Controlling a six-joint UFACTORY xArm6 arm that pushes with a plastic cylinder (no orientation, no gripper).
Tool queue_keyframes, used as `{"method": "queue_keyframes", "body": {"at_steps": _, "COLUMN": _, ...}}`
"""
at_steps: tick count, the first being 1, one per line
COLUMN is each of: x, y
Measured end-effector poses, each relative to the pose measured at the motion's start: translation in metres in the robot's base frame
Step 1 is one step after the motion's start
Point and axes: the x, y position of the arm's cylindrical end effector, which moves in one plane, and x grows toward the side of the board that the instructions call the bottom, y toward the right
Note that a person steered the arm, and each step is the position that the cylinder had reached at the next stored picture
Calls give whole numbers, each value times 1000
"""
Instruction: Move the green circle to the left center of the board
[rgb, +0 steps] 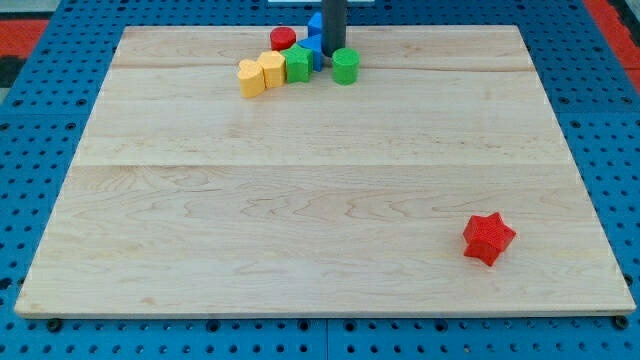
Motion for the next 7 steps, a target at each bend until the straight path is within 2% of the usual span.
{"method": "queue_keyframes", "body": {"at_steps": 1, "x": 19, "y": 1}}
{"method": "queue_keyframes", "body": {"at_steps": 3, "x": 37, "y": 58}}
{"method": "queue_keyframes", "body": {"at_steps": 4, "x": 58, "y": 92}}
{"method": "queue_keyframes", "body": {"at_steps": 5, "x": 95, "y": 84}}
{"method": "queue_keyframes", "body": {"at_steps": 6, "x": 94, "y": 53}}
{"method": "queue_keyframes", "body": {"at_steps": 7, "x": 65, "y": 60}}
